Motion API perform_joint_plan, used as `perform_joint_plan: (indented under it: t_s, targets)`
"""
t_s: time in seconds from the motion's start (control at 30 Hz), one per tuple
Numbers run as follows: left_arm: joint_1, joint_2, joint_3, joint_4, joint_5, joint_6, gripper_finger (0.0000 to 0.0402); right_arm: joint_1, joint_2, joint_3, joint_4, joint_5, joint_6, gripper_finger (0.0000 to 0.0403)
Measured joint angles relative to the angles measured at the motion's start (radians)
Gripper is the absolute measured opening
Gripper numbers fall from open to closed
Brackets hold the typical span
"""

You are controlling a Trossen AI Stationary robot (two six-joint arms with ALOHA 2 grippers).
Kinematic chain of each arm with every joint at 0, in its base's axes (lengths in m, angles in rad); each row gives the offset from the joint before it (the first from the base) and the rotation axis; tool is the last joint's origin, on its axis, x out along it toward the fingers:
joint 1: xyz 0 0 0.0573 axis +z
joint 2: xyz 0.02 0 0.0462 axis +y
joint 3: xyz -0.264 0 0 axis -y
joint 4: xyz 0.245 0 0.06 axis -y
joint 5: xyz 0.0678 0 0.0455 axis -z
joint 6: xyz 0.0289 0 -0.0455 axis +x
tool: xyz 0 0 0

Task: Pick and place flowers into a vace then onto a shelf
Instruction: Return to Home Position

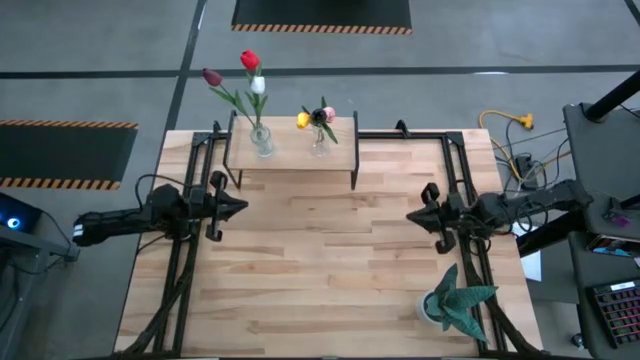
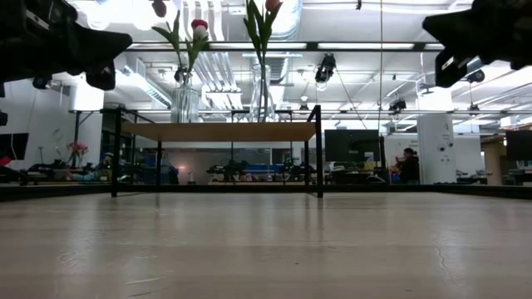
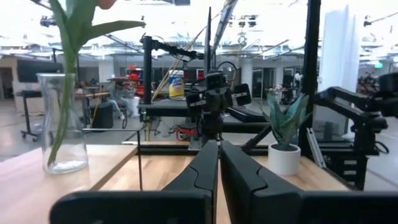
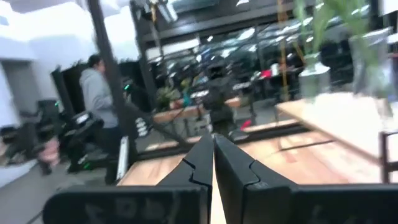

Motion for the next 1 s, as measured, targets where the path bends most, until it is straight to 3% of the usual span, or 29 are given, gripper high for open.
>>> perform_joint_plan:
  t_s: [0.4,0.6,1.0]
  targets:
    - [-0.001,0.004,-0.023,-0.031,0.036,-0.069,0.0,-0.253,0.002,-0.007,-0.002,-0.226,-0.013,0.0008]
    - [-0.001,0.008,-0.023,-0.072,0.067,-0.051,0.0,-0.263,0.002,-0.029,-0.013,-0.237,-0.064,0.0008]
    - [-0.001,0.022,-0.023,-0.12,0.017,-0.023,0.0,-0.263,0.002,-0.028,-0.067,-0.234,-0.052,0.0008]
